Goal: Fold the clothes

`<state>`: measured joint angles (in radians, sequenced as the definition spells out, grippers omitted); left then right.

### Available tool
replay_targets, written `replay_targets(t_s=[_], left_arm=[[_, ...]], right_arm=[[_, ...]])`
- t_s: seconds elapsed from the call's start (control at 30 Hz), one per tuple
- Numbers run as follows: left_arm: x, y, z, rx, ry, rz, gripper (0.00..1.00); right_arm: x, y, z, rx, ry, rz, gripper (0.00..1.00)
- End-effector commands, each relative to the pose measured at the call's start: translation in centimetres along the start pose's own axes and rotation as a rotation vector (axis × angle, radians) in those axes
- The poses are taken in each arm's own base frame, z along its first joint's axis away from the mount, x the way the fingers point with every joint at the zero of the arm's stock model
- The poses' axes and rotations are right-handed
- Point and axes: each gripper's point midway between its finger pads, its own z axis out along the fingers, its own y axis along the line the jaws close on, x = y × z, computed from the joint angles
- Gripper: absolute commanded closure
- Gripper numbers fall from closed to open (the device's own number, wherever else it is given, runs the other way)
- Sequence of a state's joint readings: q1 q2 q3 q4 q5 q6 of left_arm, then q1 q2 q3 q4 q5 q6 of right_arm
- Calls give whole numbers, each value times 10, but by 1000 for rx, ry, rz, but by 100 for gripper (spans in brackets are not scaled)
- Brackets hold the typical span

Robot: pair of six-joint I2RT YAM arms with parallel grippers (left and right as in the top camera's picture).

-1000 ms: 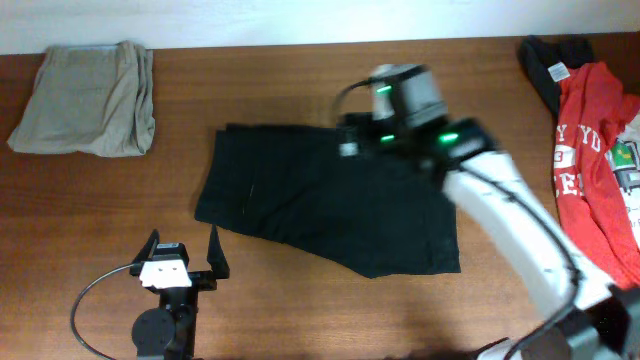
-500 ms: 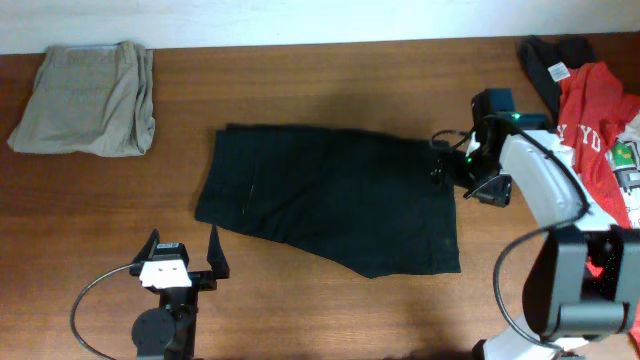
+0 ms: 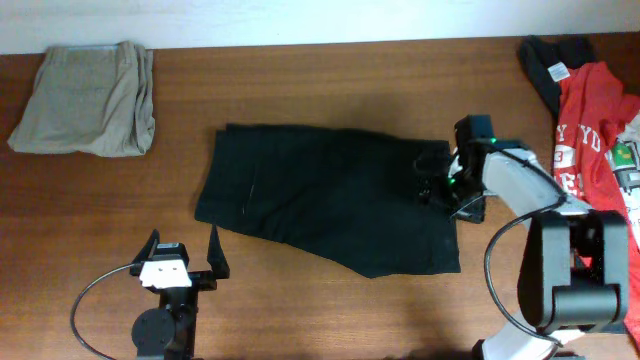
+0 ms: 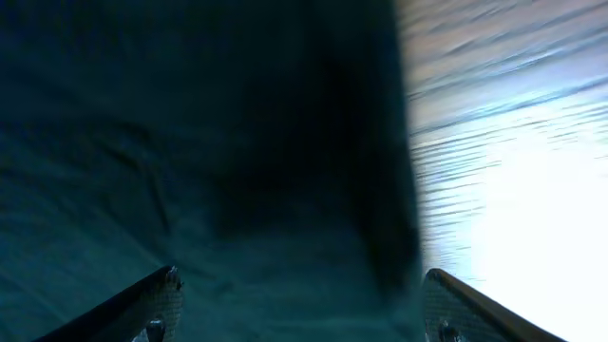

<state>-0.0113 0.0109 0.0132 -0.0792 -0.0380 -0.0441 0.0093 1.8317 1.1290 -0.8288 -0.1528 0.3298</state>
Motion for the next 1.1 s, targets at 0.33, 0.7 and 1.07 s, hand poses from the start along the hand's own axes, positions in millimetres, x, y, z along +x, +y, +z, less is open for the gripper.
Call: replay_targets(t_s=[0.33,0.7,1.07], left_arm=[[1,0,0,-1,1,22,1],[1,0,0,-1,1,22,1],[1,0,0,-1,1,23,1]], right_arm=[[8,4,17,44,-12,-1,46],[-5,-12,18,139,-84,-16,5],[3,1,48,42,-30,-58,21]])
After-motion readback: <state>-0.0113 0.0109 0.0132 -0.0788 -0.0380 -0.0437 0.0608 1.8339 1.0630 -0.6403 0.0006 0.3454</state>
